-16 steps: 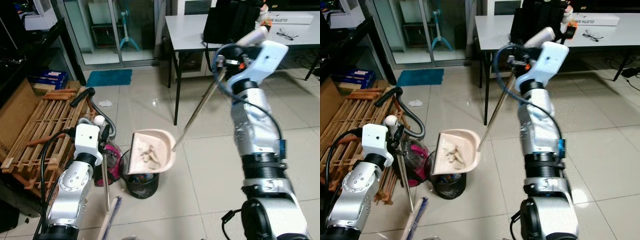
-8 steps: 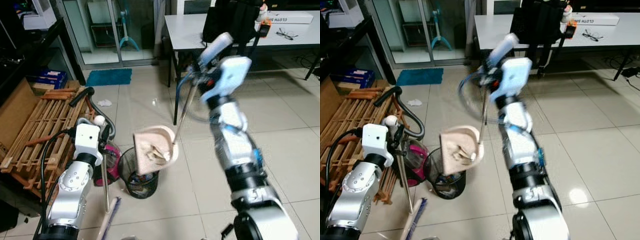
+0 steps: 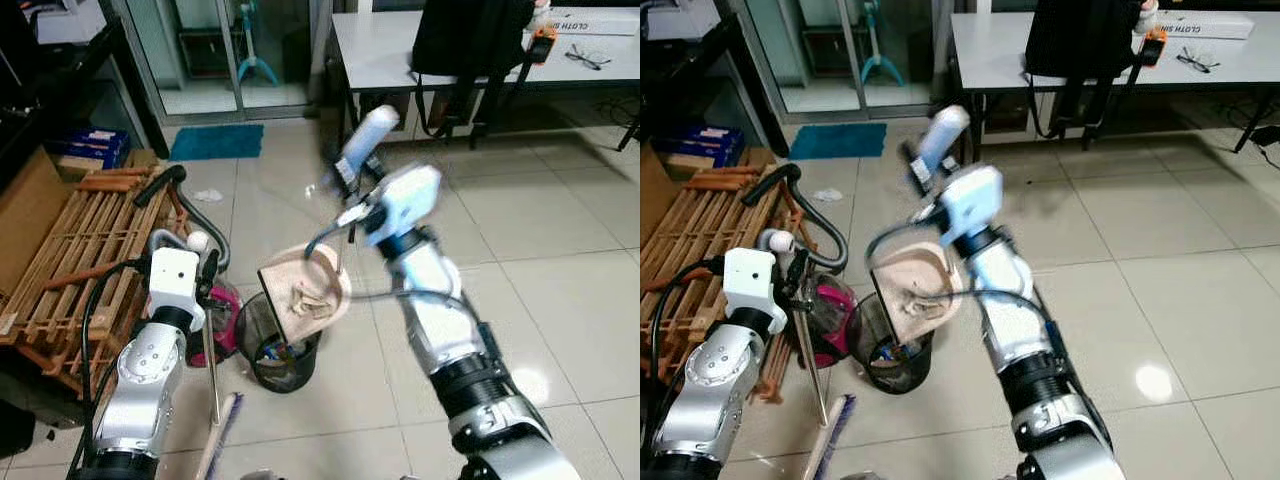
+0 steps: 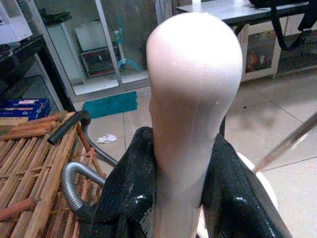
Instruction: Sweep floor
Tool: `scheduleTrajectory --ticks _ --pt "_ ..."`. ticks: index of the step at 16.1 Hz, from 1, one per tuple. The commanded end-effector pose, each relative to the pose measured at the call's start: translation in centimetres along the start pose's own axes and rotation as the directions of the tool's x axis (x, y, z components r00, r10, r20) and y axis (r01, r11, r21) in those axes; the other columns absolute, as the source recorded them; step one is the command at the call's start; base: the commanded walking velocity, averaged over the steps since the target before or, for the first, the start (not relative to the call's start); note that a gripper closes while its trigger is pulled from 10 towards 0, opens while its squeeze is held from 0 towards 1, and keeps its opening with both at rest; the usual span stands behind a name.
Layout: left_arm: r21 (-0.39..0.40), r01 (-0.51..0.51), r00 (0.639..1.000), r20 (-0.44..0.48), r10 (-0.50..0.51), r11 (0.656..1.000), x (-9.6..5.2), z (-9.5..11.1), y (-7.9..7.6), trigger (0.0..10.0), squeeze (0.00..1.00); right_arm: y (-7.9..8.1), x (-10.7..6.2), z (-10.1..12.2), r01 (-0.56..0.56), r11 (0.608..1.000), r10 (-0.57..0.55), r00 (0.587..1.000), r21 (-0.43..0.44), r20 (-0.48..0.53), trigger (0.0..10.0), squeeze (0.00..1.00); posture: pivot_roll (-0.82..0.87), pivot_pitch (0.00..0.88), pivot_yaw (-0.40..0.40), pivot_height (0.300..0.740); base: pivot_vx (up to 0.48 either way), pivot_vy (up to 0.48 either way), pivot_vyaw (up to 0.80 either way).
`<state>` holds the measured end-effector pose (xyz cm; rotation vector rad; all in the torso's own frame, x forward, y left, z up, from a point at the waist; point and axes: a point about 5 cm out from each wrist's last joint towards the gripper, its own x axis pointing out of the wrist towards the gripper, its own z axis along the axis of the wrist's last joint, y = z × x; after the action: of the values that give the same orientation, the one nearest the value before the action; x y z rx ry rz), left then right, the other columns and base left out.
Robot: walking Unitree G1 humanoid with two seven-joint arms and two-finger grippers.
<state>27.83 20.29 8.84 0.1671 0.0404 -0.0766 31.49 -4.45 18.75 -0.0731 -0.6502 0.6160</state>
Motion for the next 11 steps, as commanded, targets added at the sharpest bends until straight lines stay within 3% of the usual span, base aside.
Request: scheduleTrajectory --ticks 1,7,11 --pt "0.019 -0.009 1.0 0.022 0.008 1.0 -0.1 0.5 0.3 10.0 0.0 0.5 0.2 0.9 -0.06 0.996 0.064 0.996 -0.06 0.066 10.0 0.0 0.02 0.0 0.044 0.74 0.0 0.0 0.0" --pt "0.017 -0.011 1.0 0.016 0.011 1.0 -0.2 0.3 0.4 10.0 0.0 2.1 -0.3 1.3 -0.121 0.991 0.128 0.981 -0.056 0.142 10.0 0.0 0.02 0.0 0.04 0.74 0.0 0.0 0.0" --pt "0.025 -0.009 1.0 0.013 0.008 1.0 -0.4 0.3 0.5 10.0 0.0 -1.2 0.5 3.5 0.051 0.996 -0.03 0.967 -0.077 0.254 10.0 0.0 0.02 0.0 0.039 0.74 0.0 0.0 0.0"
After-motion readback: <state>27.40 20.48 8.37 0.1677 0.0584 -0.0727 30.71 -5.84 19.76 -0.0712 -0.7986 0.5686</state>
